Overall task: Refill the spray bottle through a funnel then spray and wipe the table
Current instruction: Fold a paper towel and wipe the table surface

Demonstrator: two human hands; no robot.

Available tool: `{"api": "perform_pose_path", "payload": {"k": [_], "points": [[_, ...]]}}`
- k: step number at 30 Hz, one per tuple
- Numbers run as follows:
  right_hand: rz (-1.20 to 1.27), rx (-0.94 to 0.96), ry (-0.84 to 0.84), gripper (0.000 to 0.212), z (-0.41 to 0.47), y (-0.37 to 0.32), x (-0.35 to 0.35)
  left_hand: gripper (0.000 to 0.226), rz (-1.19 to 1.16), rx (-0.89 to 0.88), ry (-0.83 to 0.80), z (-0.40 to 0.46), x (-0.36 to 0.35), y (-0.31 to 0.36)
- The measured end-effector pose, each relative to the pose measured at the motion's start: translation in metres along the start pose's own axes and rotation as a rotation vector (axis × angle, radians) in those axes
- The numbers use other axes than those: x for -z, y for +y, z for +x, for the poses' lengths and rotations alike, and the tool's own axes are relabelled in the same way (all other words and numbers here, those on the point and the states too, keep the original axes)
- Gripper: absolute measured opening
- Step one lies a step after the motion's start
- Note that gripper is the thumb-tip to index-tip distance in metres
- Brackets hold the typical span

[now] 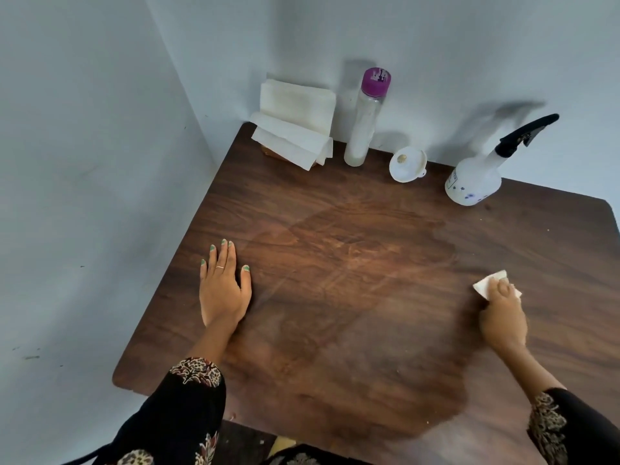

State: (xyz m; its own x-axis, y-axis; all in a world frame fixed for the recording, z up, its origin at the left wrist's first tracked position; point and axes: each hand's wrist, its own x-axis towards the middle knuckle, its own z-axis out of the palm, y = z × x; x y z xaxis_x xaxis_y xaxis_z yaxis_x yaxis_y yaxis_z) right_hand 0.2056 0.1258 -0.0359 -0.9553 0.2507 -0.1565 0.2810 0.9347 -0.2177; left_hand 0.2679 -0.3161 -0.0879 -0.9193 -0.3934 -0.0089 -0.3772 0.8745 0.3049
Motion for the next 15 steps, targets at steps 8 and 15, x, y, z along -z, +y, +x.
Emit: {"api": "perform_pose_path", "payload": {"k": [8, 15], "points": [[0.123, 0.84, -0.238, 0.037, -0.208, -0.08, -0.086, 0.055, 0.023, -0.004, -0.001, -0.001, 0.0, 0.001], [0.02, 0.694, -0.141, 0.037, -0.1, 0.051, -0.051, 0.056, 0.039, 0.002, -0.014, -0.003, 0.0, 0.004]]}}
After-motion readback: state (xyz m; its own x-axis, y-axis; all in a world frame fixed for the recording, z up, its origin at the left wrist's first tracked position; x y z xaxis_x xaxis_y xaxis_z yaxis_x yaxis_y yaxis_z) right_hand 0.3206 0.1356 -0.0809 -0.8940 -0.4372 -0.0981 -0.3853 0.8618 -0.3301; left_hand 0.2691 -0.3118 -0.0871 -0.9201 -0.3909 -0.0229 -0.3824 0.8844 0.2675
